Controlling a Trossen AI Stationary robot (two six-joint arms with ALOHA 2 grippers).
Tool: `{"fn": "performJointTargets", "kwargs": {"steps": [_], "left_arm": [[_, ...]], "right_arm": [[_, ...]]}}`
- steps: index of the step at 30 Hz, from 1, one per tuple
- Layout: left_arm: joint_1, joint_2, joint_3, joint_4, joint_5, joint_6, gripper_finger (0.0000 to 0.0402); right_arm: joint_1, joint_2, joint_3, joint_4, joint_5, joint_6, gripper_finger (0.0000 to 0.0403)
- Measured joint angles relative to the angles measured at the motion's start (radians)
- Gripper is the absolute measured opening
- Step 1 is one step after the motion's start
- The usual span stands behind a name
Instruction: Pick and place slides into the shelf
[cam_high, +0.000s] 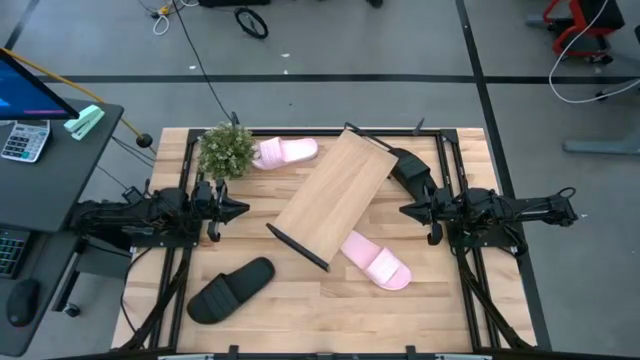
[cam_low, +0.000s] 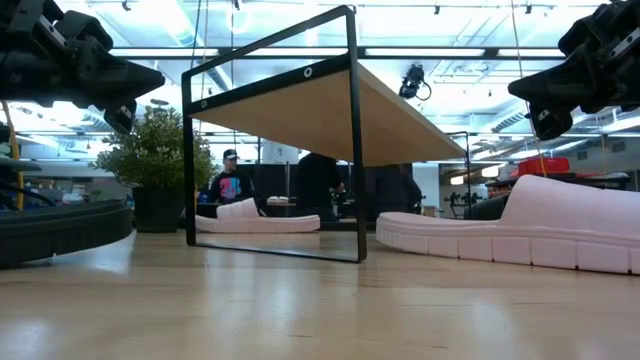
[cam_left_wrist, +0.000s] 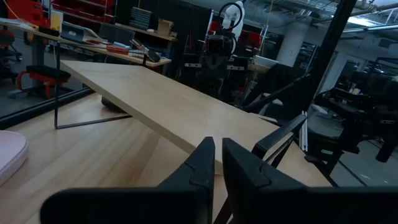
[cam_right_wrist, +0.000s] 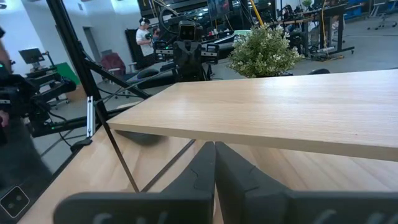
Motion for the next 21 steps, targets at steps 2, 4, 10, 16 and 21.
{"fn": "performJointTargets", "kwargs": {"steps": [2, 4, 10, 16, 21], "left_arm": [[0.0, 0.0, 0.0, 0.0, 0.0, 0.0, 0.0039], [0.0, 0.0, 0.0, 0.0, 0.0, 0.0, 0.0039], [0.0, 0.0, 0.0, 0.0, 0.0, 0.0, 0.003], [0.0, 0.0, 0.0, 0.0, 0.0, 0.0, 0.0026], [0.0, 0.0, 0.0, 0.0, 0.0, 0.0, 0.0035]], "right_arm": [[0.0, 0.0, 0.0, 0.0, 0.0, 0.0, 0.0014], [0.0, 0.0, 0.0, 0.0, 0.0, 0.0, 0.0014], [0.0, 0.0, 0.0, 0.0, 0.0, 0.0, 0.0014], [0.0, 0.0, 0.0, 0.0, 0.0, 0.0, 0.0014], [0.0, 0.0, 0.0, 0.0, 0.0, 0.0, 0.0014]]}}
